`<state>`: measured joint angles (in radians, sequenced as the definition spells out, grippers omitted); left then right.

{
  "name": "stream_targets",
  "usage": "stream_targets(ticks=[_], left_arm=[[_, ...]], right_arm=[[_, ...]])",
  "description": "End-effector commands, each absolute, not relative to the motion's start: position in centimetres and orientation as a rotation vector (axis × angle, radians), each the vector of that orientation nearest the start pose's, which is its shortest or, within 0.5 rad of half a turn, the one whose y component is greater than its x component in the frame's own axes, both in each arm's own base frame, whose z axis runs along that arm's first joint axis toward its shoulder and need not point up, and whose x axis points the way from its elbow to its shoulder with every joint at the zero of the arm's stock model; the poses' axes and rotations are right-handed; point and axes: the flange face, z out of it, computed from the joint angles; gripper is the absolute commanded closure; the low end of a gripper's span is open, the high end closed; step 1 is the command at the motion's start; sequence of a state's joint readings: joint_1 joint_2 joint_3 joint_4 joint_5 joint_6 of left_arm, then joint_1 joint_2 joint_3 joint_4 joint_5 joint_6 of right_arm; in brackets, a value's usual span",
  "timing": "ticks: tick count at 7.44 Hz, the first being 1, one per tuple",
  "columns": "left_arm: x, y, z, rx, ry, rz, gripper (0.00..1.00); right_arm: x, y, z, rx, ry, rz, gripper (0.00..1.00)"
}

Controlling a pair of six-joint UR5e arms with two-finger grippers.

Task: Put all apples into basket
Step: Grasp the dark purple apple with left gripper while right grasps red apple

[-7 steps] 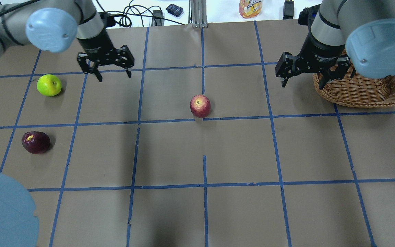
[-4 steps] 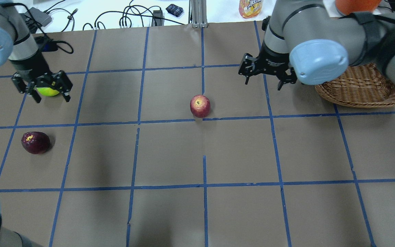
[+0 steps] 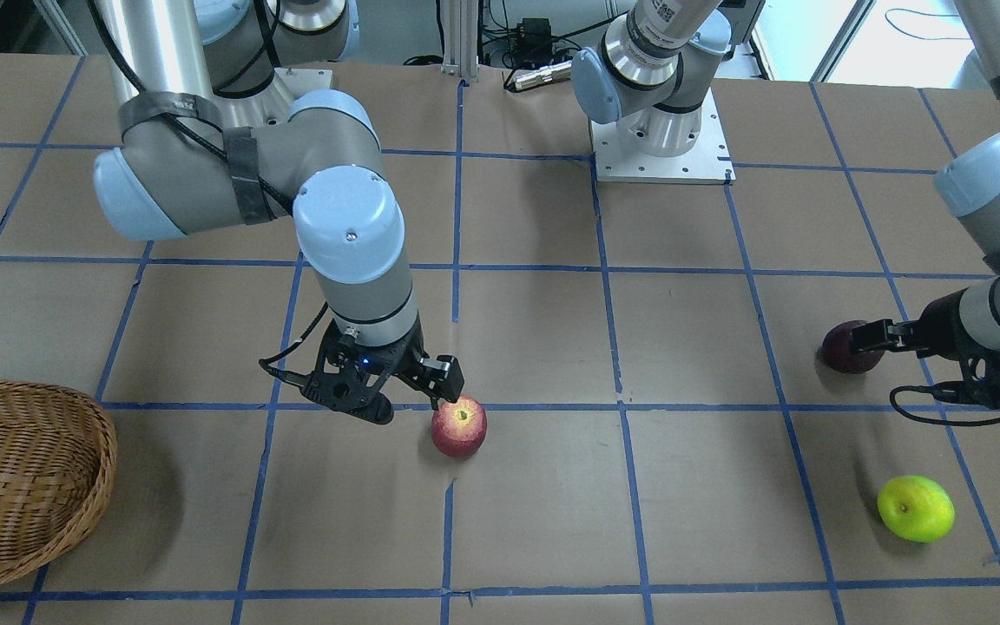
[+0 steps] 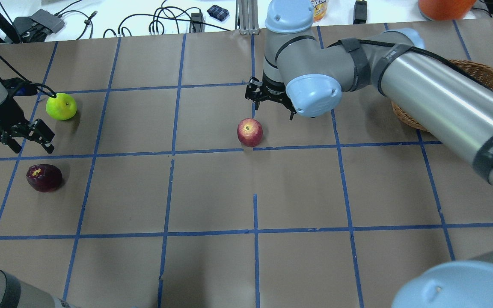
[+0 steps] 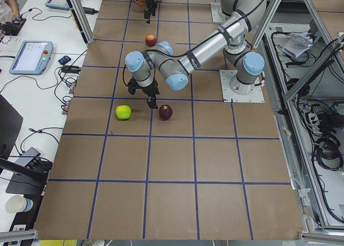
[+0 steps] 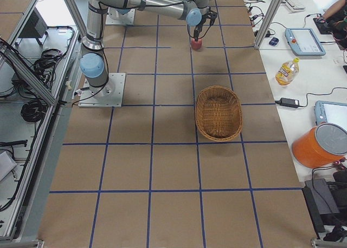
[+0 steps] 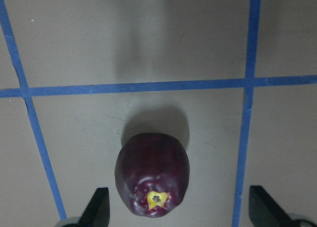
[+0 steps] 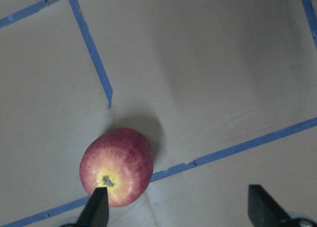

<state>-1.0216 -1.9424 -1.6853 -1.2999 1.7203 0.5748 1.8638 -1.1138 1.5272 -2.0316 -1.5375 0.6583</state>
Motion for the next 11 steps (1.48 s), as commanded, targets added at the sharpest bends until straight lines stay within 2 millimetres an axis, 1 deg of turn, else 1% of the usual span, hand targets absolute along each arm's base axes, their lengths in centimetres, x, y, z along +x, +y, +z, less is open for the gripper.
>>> stream_targets(ticks=[1, 2, 3, 4, 5, 6, 7, 8, 9, 10, 11], left_arm=[[22.1, -52.8, 21.7, 0.092, 3.104, 0.363, 0.00], [21.5, -51.9, 20.1, 0.095, 3.107, 0.370, 0.00], [20.9, -50.8, 18.7, 0.095, 3.123, 0.413, 0.00], [20.9, -50.4, 18.2, 0.083, 3.136, 0.424, 0.00], [20.9, -50.4, 18.3, 0.086, 3.134, 0.421, 0.00], [21.2, -50.8, 19.0, 0.092, 3.127, 0.392, 0.12], [21.2, -50.9, 18.9, 0.097, 3.130, 0.389, 0.47], [20.2, -51.5, 20.2, 0.124, 3.118, 0.354, 0.60], [19.0, -52.6, 22.2, 0.146, 3.134, 0.285, 0.60], [16.3, -54.0, 25.5, 0.217, 3.120, 0.244, 0.60], [13.0, -55.5, 28.3, 0.294, 3.110, 0.225, 0.60]], right_arm=[[35.2, -58.5, 25.6, 0.612, 3.033, -0.017, 0.00], [35.5, -58.6, 24.3, 0.609, 3.041, 0.007, 0.00], [36.3, -58.7, 23.9, 0.593, 3.023, 0.013, 0.00], [37.0, -59.1, 23.8, 0.581, 3.001, 0.021, 0.00], [37.5, -59.4, 22.3, 0.577, 3.012, 0.048, 0.00], [37.6, -59.4, 21.2, 0.559, 3.024, 0.069, 0.00], [37.5, -59.5, 20.3, 0.570, 3.029, 0.085, 0.00], [37.5, -59.4, 19.9, 0.560, 3.039, 0.086, 0.00], [37.4, -59.5, 19.9, 0.563, 3.043, 0.079, 0.29], [37.2, -59.7, 20.5, 0.561, 3.047, 0.062, 0.87], [37.0, -59.9, 20.6, 0.552, 3.055, 0.059, 1.00]])
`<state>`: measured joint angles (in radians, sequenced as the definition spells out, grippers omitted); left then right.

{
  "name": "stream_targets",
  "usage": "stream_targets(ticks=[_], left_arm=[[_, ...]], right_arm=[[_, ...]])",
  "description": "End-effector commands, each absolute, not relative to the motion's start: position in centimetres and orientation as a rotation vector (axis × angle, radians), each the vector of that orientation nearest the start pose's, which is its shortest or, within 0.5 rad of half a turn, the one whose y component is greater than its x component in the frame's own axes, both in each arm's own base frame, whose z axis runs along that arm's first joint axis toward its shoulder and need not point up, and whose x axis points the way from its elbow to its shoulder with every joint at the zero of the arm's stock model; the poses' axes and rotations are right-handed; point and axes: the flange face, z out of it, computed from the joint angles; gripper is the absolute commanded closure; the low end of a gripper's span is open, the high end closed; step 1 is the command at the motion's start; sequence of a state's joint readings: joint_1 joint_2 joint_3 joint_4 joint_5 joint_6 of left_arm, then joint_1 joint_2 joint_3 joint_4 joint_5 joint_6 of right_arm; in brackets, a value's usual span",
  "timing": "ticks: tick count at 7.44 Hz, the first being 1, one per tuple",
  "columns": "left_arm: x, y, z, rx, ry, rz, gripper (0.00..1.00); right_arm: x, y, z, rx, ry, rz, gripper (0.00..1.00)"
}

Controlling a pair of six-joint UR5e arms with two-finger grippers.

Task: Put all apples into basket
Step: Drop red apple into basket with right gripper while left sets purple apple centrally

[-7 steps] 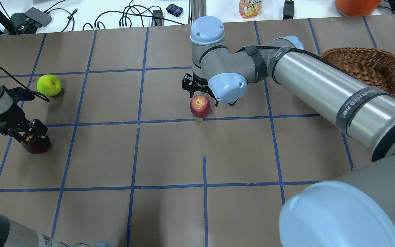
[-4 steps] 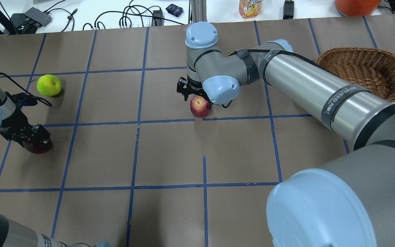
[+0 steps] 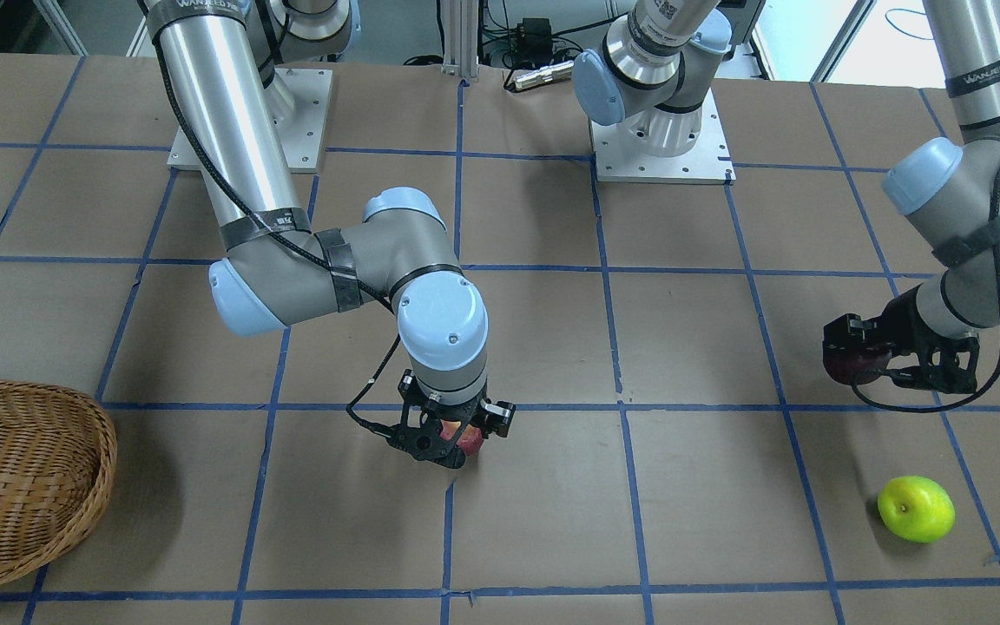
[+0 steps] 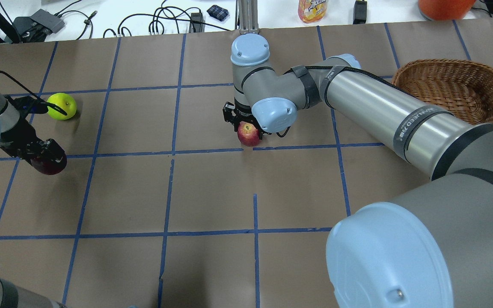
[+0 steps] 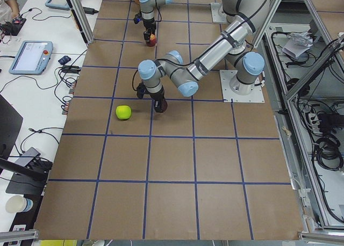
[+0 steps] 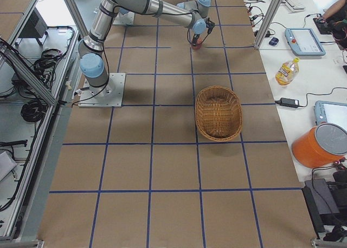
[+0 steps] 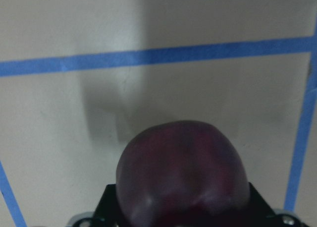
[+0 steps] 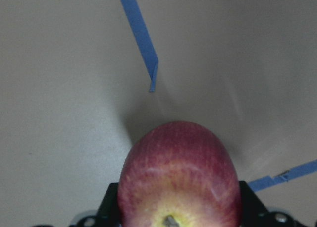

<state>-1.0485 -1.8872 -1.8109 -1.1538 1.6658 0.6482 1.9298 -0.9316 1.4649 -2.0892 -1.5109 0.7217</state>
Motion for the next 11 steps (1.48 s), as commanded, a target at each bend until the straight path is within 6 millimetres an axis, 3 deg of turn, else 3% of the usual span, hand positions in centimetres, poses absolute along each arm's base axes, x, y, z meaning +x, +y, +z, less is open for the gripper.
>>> stream_targets(ticks=[1, 2, 3, 4, 5, 6, 8, 9, 10, 11], left_arm=[[8.7, -57.2, 31.0, 0.356, 3.112, 0.121, 0.62], [3.1, -58.4, 33.2, 0.395, 3.105, 0.045, 0.62], [-2.6, -58.5, 34.2, 0.350, 3.109, 0.007, 0.62], [-7.6, -58.5, 33.4, 0.306, 3.122, 0.011, 0.62], [-11.5, -58.5, 32.6, 0.228, 3.182, 0.001, 0.62], [-15.6, -58.6, 31.4, 0.156, 3.230, -0.045, 0.62], [-26.7, -56.5, 27.7, 0.173, 3.229, -0.068, 0.62], [-29.7, -56.1, 25.8, 0.091, 3.235, -0.055, 0.62], [-31.3, -56.3, 24.2, 0.097, 3.240, -0.088, 0.62], [-32.4, -56.4, 22.9, 0.099, 3.246, -0.119, 0.62]], right_arm=[[36.3, -60.2, 21.2, 0.561, 3.051, 0.062, 1.00], [35.3, -60.4, 24.0, 0.579, 3.034, 0.020, 1.00], [32.2, -61.0, 27.9, 0.636, 3.030, 0.040, 1.00], [26.9, -61.6, 32.4, 0.661, 3.039, 0.075, 1.00], [20.1, -61.9, 35.5, 0.556, 3.078, 0.110, 1.00], [12.4, -62.3, 37.1, 0.511, 3.160, 0.111, 1.00], [-1.6, -63.5, 36.8, 0.465, 3.171, 0.134, 1.00], [-8.6, -63.2, 36.9, 0.388, 3.167, 0.128, 1.00], [-12.9, -62.7, 36.2, 0.332, 3.159, 0.143, 1.00], [-15.2, -63.4, 35.0, 0.279, 3.174, 0.110, 1.00]])
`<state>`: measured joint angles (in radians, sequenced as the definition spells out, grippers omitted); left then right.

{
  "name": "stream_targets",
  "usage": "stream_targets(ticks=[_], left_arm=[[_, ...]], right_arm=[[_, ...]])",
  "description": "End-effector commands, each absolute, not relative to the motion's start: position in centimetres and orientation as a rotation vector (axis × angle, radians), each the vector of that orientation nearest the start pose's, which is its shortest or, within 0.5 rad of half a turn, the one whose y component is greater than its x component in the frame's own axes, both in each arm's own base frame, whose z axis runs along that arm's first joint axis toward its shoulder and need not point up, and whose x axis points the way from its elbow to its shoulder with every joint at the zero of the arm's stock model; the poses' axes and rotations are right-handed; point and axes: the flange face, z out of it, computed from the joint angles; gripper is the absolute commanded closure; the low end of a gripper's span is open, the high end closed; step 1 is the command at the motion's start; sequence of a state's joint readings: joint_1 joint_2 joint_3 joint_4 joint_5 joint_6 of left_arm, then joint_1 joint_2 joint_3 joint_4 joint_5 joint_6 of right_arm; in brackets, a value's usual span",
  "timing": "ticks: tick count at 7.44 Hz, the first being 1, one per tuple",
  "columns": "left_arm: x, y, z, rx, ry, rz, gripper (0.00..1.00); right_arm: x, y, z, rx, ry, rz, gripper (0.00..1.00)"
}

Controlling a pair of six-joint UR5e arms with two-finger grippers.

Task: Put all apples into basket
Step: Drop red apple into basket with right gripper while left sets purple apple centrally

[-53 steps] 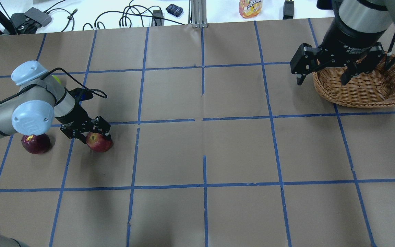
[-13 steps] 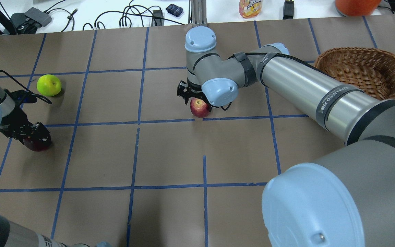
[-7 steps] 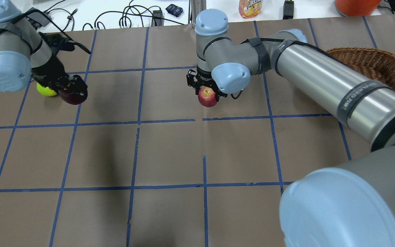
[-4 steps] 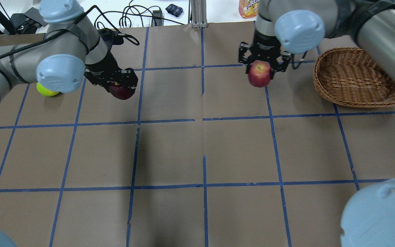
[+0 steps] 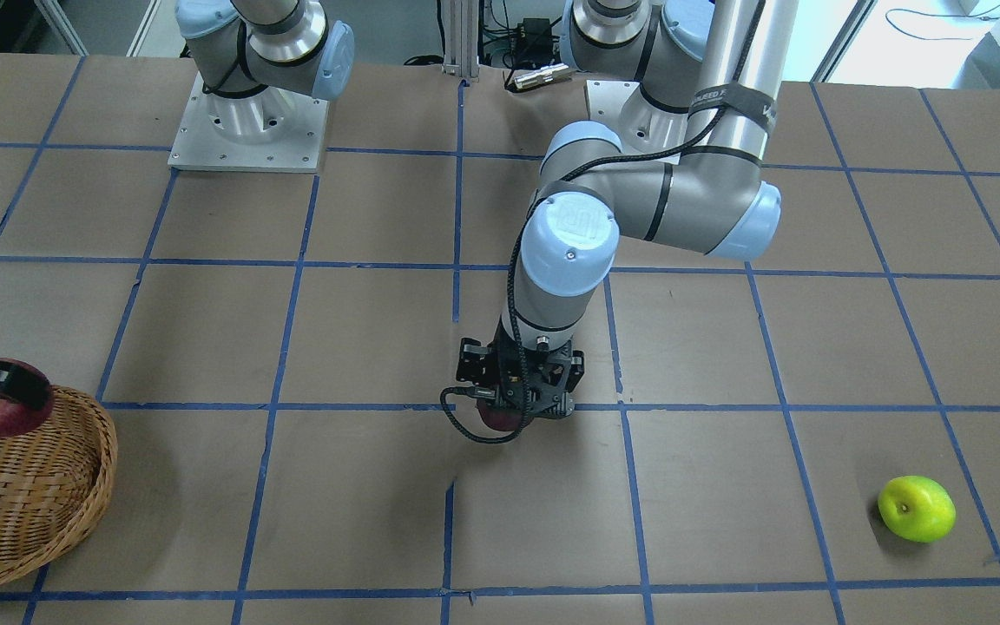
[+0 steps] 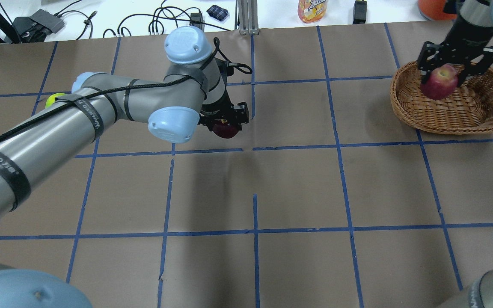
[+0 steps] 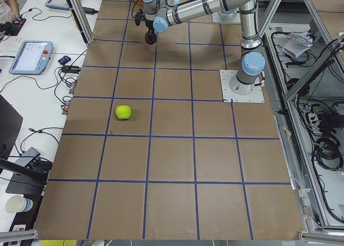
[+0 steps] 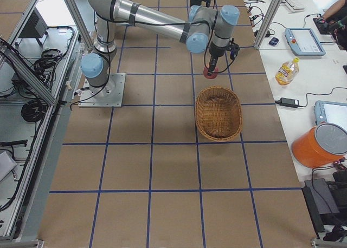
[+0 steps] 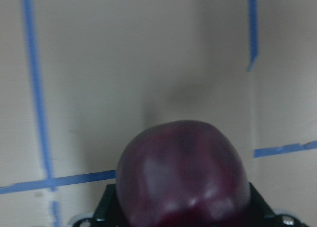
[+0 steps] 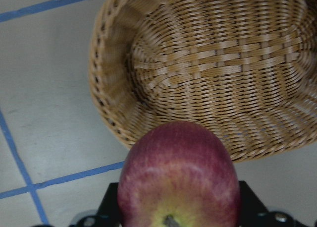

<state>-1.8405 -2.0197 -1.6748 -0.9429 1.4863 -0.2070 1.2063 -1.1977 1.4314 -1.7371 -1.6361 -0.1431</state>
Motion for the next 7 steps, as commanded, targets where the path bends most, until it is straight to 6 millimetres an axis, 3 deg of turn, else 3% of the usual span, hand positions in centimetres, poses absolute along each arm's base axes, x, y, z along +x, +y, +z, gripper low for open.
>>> stream_targets(ticks=[1, 2, 3, 4, 5, 6, 7], left_arm=[[-33.4, -56.3, 21.2, 0.065, 3.256, -0.101, 0.55], [-33.8, -56.3, 20.0, 0.061, 3.249, -0.100, 0.11], [-34.3, -56.2, 20.0, 0.032, 3.251, -0.108, 0.00], [-34.3, -56.2, 20.2, 0.032, 3.249, -0.109, 0.00], [-33.7, -56.6, 22.4, 0.018, 3.256, -0.142, 0.00], [-32.8, -57.4, 24.9, 0.002, 3.251, -0.118, 0.00], [-30.5, -59.4, 29.0, -0.025, 3.239, -0.072, 0.00]], right_arm=[[-16.8, -64.6, 33.1, 0.255, 3.193, 0.042, 1.00], [-17.2, -65.4, 31.6, 0.258, 3.190, 0.023, 1.00], [-17.5, -66.1, 29.8, 0.257, 3.185, 0.028, 1.00], [-17.6, -66.4, 28.5, 0.275, 3.173, 0.044, 1.00], [-17.6, -66.5, 27.9, 0.275, 3.170, 0.056, 1.00], [-17.8, -66.8, 26.5, 0.269, 3.165, 0.076, 1.00], [-18.0, -67.3, 25.3, 0.272, 3.168, 0.065, 1.00]])
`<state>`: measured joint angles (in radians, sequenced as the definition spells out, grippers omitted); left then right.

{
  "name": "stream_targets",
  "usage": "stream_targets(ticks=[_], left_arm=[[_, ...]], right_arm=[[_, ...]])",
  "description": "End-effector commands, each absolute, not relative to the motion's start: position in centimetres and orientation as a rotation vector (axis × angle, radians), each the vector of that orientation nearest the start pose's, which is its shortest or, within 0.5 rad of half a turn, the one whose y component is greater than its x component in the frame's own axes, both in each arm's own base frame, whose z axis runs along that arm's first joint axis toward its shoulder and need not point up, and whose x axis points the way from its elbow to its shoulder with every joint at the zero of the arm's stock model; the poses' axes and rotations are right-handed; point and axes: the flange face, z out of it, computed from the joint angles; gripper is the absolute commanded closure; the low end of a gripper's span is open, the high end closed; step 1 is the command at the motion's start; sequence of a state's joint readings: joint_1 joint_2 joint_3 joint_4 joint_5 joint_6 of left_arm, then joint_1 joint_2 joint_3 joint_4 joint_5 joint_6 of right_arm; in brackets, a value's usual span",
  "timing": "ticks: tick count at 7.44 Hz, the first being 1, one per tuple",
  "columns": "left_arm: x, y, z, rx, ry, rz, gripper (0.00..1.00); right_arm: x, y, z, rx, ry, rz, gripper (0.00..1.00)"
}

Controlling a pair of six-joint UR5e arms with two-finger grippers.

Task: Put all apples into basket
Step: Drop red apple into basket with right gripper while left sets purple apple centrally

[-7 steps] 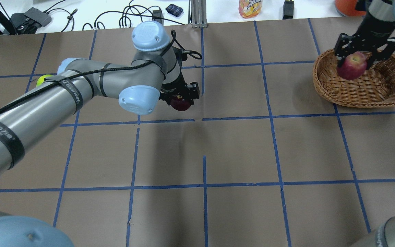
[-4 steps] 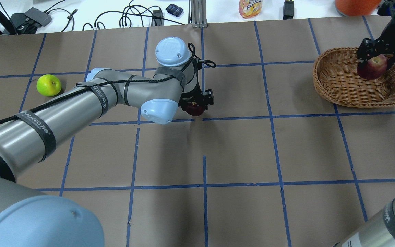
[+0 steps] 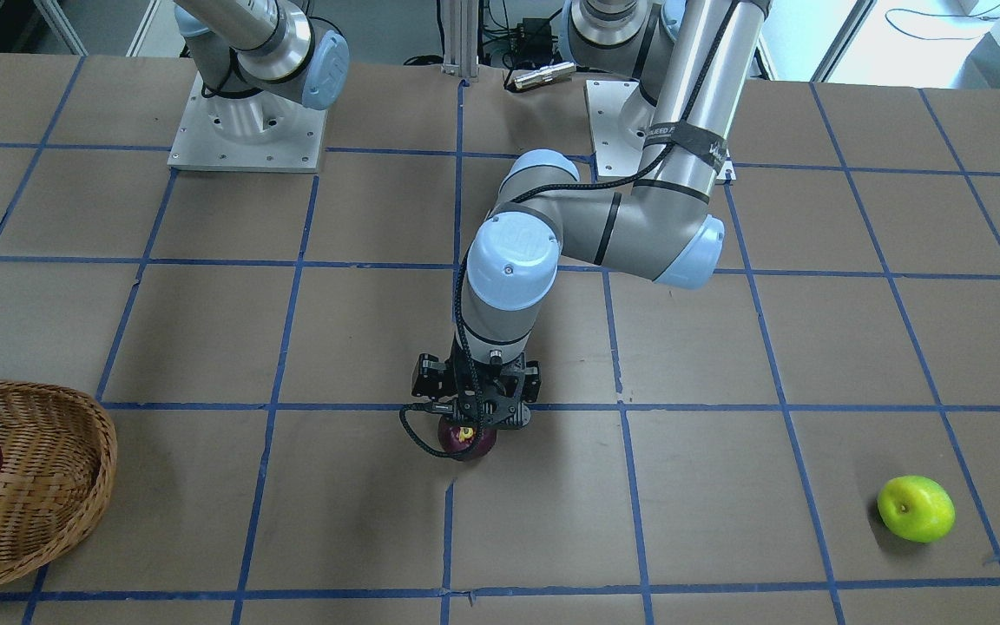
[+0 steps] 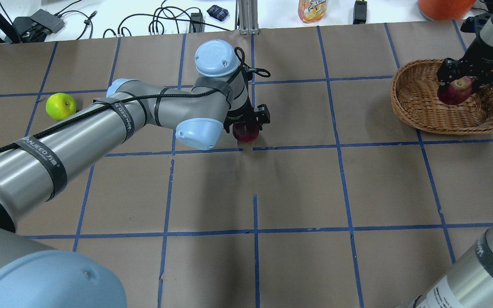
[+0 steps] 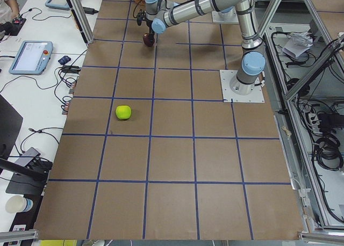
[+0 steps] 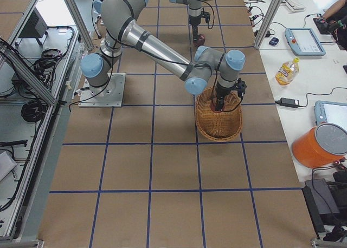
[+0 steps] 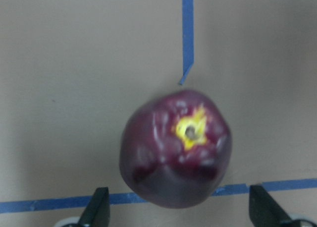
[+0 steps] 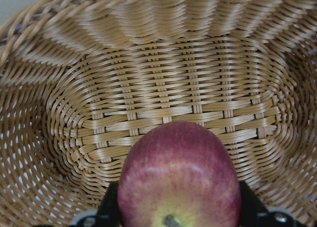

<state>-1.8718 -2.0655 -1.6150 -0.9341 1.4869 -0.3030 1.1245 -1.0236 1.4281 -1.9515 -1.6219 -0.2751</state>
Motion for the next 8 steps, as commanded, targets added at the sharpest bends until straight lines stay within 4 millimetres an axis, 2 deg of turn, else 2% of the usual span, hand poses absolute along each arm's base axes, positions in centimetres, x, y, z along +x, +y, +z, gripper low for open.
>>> stream_targets(ticks=[1, 2, 3, 4, 5, 6, 7, 8], left_arm=[[-27.1, -61.7, 33.3, 0.024, 3.228, -0.016, 0.00], [-21.6, -63.8, 36.8, 0.084, 3.214, 0.049, 0.00], [-15.6, -65.3, 37.9, 0.127, 3.216, 0.081, 0.00], [-8.8, -66.4, 37.9, 0.181, 3.169, 0.077, 0.00], [-0.7, -67.2, 37.1, 0.184, 3.133, 0.097, 0.00], [6.4, -68.0, 36.2, 0.138, 3.174, 0.088, 0.00], [12.3, -67.6, 34.2, 0.179, 3.228, 0.104, 0.00], [16.1, -67.5, 33.2, 0.260, 3.226, 0.094, 0.00]], right_arm=[[-18.0, -67.3, 24.7, 0.271, 3.166, 0.072, 0.84], [-18.0, -67.3, 24.4, 0.271, 3.164, 0.081, 0.22], [-18.0, -67.3, 24.3, 0.273, 3.163, 0.091, 0.00], [-18.0, -67.3, 24.8, 0.273, 3.167, 0.088, 0.00], [-17.7, -67.2, 25.9, 0.270, 3.172, 0.070, 0.00], [-16.4, -66.7, 28.8, 0.250, 3.164, 0.071, 0.00], [-12.8, -66.1, 32.3, 0.226, 3.077, 0.031, 0.00], [-6.4, -65.5, 35.5, 0.337, 3.022, 0.023, 0.00]])
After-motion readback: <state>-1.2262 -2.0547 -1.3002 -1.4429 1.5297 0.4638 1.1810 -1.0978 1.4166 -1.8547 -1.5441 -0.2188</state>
